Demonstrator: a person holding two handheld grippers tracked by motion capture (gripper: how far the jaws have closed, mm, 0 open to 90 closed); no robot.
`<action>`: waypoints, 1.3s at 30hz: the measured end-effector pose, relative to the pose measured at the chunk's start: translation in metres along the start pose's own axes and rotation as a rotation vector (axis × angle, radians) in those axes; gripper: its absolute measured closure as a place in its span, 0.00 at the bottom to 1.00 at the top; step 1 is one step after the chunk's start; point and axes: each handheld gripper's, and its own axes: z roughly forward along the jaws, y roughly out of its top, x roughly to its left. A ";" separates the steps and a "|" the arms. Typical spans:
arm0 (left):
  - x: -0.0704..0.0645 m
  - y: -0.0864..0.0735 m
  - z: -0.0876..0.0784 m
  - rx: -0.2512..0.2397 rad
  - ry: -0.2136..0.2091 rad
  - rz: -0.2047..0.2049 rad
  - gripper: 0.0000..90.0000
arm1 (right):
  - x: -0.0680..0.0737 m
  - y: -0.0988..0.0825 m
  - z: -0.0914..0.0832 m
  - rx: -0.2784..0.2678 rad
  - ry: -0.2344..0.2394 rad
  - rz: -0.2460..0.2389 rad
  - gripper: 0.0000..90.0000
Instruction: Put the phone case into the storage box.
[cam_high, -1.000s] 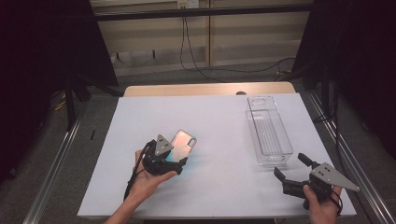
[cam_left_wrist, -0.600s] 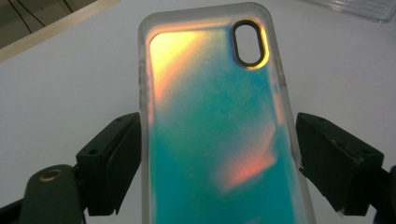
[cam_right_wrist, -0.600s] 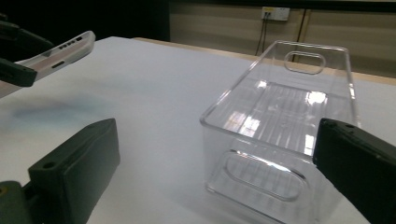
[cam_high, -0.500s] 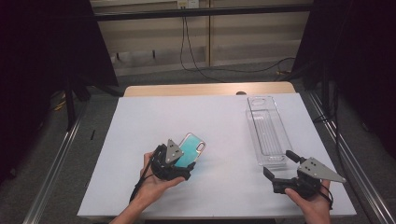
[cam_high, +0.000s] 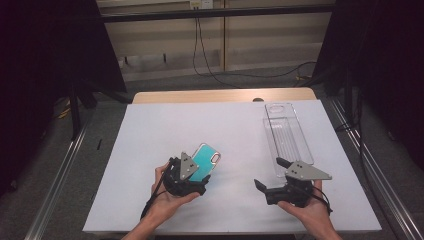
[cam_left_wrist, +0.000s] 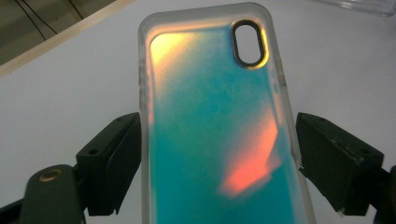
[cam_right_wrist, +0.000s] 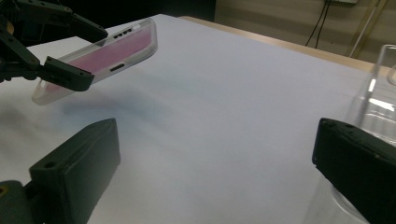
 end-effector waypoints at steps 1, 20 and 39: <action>-0.001 0.000 0.000 0.004 -0.001 -0.001 0.19 | 0.001 0.002 0.002 0.000 0.006 -0.001 0.01; -0.017 0.002 0.002 -0.019 0.054 0.070 0.19 | 0.009 0.017 0.037 0.013 0.051 0.055 0.08; -0.028 0.010 0.008 -0.094 0.101 0.084 0.19 | 0.017 0.036 0.050 0.061 0.064 0.138 0.10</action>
